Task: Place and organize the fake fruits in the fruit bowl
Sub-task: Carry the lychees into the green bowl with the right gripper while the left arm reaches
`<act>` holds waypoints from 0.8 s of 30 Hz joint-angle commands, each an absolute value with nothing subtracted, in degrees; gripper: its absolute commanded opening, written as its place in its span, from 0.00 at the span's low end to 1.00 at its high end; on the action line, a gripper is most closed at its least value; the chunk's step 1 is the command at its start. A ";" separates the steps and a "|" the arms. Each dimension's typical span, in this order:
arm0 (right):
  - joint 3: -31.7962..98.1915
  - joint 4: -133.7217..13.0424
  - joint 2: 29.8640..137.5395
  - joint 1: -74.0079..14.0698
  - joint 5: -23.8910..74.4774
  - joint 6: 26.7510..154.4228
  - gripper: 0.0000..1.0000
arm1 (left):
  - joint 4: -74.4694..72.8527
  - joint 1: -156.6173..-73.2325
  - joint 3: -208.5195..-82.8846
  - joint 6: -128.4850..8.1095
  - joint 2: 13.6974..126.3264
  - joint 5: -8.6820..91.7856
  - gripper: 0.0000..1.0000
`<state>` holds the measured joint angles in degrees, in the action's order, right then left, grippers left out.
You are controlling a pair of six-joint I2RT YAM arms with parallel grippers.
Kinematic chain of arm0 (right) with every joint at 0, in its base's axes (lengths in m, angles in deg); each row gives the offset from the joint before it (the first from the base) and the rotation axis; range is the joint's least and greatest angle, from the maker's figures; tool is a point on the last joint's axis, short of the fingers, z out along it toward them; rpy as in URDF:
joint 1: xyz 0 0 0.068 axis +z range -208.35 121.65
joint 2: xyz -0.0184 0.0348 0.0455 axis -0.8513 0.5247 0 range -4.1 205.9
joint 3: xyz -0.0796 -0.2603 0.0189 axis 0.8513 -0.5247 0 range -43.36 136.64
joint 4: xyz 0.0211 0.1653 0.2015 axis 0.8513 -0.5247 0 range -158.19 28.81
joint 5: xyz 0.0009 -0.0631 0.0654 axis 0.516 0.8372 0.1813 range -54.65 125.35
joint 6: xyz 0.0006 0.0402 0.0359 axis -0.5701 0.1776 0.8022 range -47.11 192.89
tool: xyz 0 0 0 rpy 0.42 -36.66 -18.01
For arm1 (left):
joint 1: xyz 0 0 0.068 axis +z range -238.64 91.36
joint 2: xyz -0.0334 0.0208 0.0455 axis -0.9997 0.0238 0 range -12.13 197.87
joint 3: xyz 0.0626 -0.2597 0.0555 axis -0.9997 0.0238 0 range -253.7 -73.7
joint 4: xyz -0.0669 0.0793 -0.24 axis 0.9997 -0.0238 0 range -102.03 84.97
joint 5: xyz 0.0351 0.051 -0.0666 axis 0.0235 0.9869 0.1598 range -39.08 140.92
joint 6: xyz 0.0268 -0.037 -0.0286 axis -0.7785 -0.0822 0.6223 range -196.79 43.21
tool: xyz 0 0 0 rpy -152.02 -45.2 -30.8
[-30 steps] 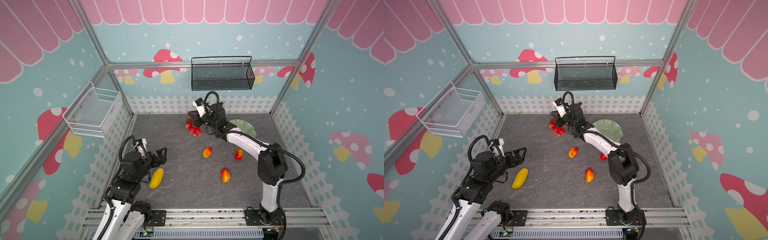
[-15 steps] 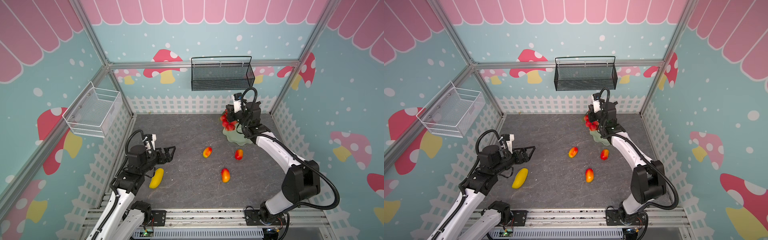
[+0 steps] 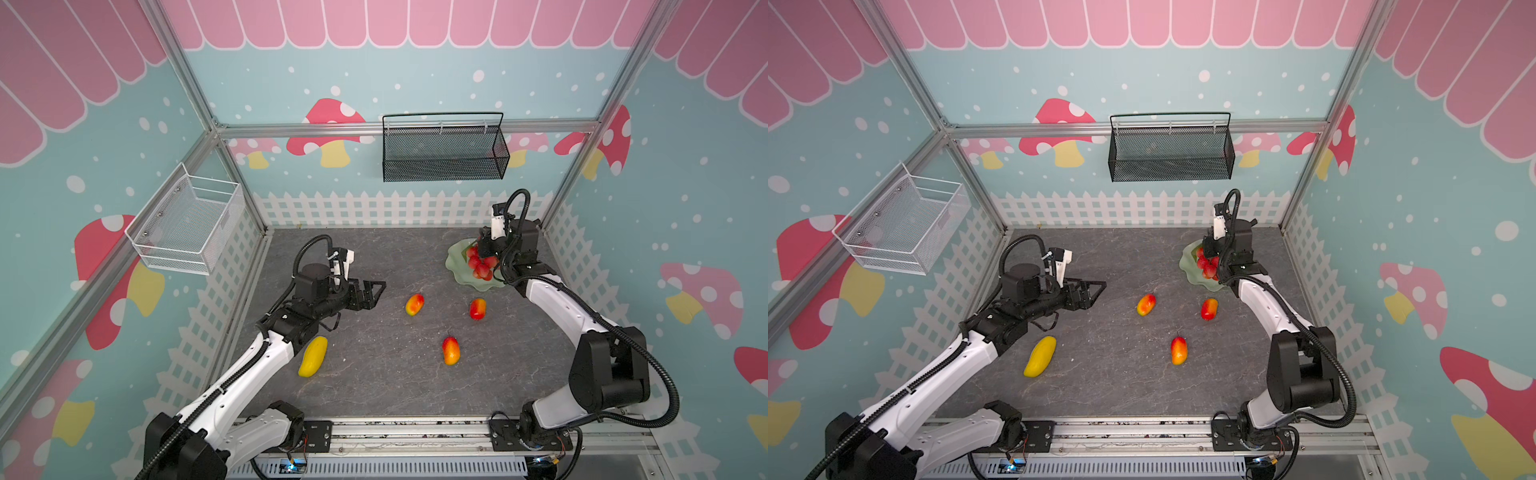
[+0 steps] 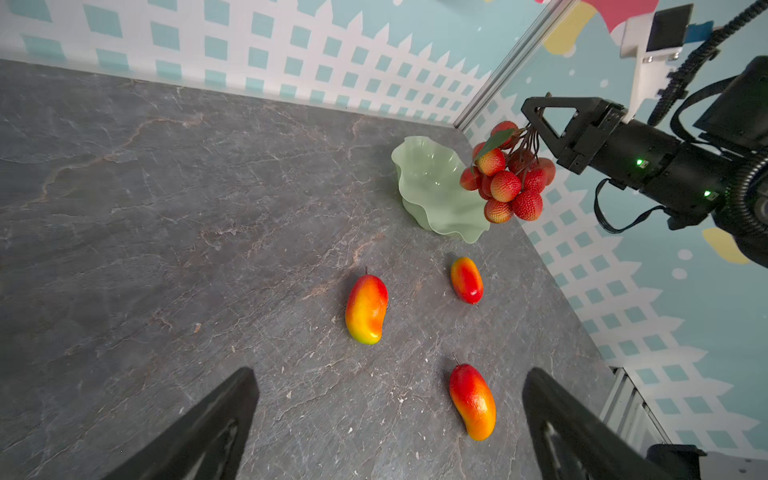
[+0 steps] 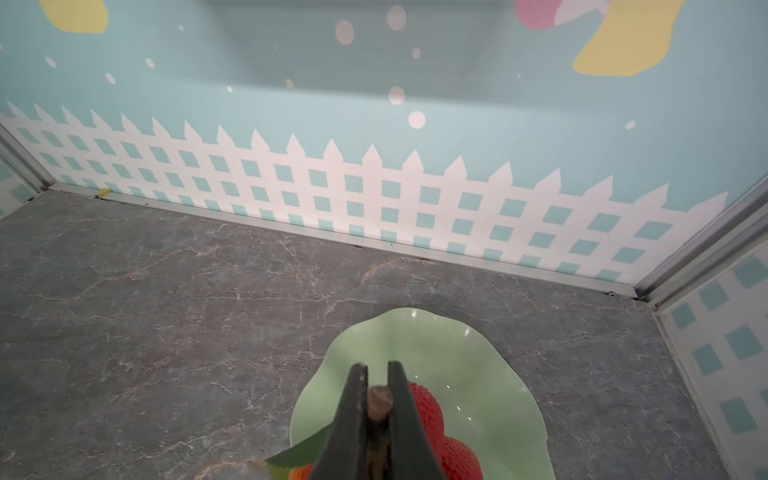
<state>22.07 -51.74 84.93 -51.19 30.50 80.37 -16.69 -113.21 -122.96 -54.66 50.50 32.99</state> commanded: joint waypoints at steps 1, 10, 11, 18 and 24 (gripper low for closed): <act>21.83 -47.43 87.50 -52.39 27.37 80.60 0.00 | -15.21 -115.98 -125.13 -55.92 49.78 34.79 0.99; 20.50 -46.38 90.35 -52.94 25.73 81.06 0.00 | -17.91 -118.52 -122.61 -56.27 45.97 40.42 0.99; 20.38 -46.21 90.92 -52.95 25.79 81.14 0.00 | -18.25 -118.51 -122.57 -56.36 45.89 40.91 0.99; 22.38 -44.61 96.37 -53.06 26.56 80.27 0.00 | -18.55 -118.61 -122.05 -55.64 45.65 41.39 0.99; 27.32 -45.05 100.99 -53.17 25.60 78.26 0.17 | -19.24 -119.13 -120.64 -54.82 45.54 43.58 0.99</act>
<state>23.30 -46.64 100.13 -52.79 26.66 80.00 -17.61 -118.57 -121.93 -55.06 46.26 41.54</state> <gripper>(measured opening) 0.111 0.994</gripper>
